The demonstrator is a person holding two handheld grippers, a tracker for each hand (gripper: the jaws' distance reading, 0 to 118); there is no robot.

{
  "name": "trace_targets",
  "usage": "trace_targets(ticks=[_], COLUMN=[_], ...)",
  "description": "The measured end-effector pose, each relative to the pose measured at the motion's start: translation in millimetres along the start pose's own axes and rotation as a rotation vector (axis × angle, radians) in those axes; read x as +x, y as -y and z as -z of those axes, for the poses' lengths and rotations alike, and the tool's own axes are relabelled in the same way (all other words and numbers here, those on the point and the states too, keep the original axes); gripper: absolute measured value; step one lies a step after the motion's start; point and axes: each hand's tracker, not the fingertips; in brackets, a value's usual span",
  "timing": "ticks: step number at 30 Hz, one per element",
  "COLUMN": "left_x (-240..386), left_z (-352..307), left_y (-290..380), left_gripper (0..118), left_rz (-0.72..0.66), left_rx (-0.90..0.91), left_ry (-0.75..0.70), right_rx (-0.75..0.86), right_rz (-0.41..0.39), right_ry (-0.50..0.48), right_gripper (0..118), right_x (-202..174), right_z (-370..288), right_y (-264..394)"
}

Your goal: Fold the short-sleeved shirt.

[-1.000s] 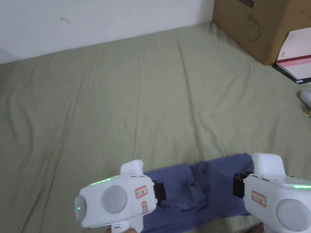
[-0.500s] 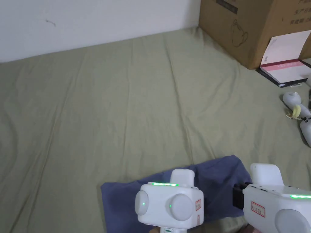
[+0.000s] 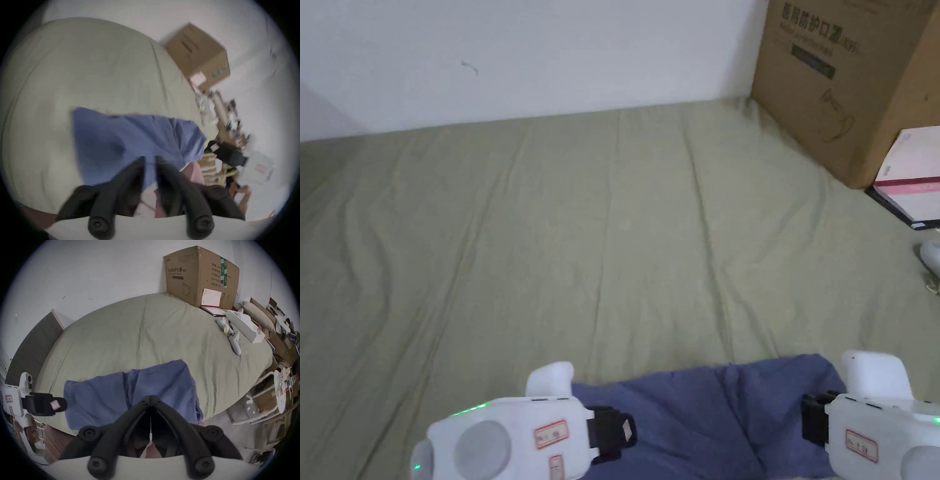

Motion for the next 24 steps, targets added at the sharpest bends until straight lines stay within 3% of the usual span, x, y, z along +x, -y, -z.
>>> trace_targets(ticks=[2, 3, 4, 7, 10, 18, 20, 21, 22, 23, 24], left_x=[-36, -49, -61, -90, -97, -104, -106, -106, -106, -106, -107], left_z=[-22, -27, -31, -25, -9, 34, 36, 38, 40, 37, 43], left_y=[3, 2, 5, 16, 17, 9, 6, 4, 3, 3, 3], left_gripper=[75, 95, 108, 108, 108, 108, 105, 87, 17, 8, 8], left_rz=[-0.099, -0.137, -0.169, -0.150, -0.221, -0.241, -0.278, -0.278, -0.266, -0.262, -0.269], left_rx=[0.017, 0.023, 0.038, 0.049, -0.038, -0.059, -0.054, -0.058, -0.062, -0.060, -0.081], left_ry=[-0.011, -0.034, -0.057, -0.028, -0.056, 0.136, 0.161, 0.181, 0.189, 0.189, 0.171], right_rx=[0.000, -0.003, -0.010, -0.030, -0.048, -0.091, -0.106, -0.111, -0.117, -0.124, -0.130], right_rz=[-0.015, -0.024, -0.036, -0.069, -0.103, -0.132, -0.134, -0.139, -0.143, -0.146, -0.147], right_ry=[-0.008, -0.010, -0.017, -0.037, -0.059, -0.073, -0.075, -0.074, -0.072, -0.070, -0.068], right_gripper=[0, 0, 0, 0, 0, 0, 0, 0, 0, 0, 0], right_x=[-9, -13, -17, -29, -42, -52, -53, -52, -52, -52, -53], right_z=[1, 2, 3, 8, 7, 14, 14, 15, 16, 17, 18], right_y=[-2, -2, -2, -1, 0, 3, 5, 6, 7, 7, 7])
